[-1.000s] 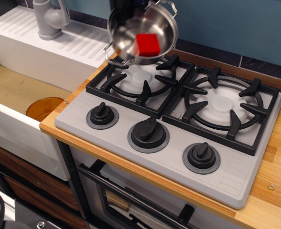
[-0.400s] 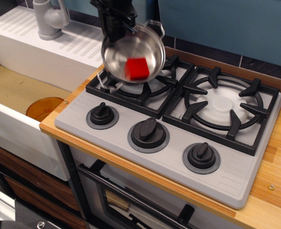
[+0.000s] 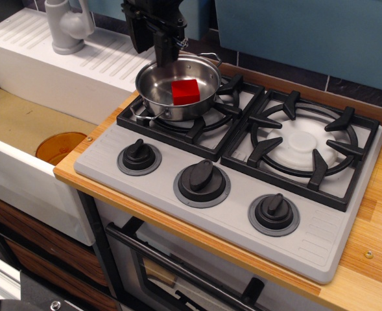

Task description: Put redcube in pan and put pan on stove

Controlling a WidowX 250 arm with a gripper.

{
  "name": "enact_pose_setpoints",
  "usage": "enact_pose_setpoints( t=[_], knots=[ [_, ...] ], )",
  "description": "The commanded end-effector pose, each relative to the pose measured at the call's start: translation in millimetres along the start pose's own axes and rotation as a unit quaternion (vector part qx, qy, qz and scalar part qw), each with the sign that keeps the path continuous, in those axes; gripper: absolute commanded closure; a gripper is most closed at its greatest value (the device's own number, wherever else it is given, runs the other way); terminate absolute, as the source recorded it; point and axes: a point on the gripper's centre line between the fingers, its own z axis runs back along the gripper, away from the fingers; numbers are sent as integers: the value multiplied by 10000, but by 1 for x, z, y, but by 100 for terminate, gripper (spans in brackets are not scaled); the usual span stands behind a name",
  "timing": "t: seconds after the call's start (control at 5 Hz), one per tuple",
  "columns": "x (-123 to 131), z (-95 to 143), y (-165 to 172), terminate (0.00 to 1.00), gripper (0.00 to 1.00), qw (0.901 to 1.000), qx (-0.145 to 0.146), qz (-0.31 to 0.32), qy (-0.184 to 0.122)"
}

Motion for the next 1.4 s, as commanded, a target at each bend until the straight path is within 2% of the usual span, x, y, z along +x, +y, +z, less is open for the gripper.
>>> enact_pose_setpoints(
  t=[0.0,0.2,0.4,1.0,1.2],
  knots=[
    [20,43,-5,0,0,9996,254,-18,-102],
    [24,52,-12,0,0,9998,180,7,-131],
    [28,50,-27,0,0,9997,112,66,-191],
    [27,74,-45,0,0,9995,326,37,-35],
    [27,76,-51,100,0,9974,680,26,220]
  ],
)
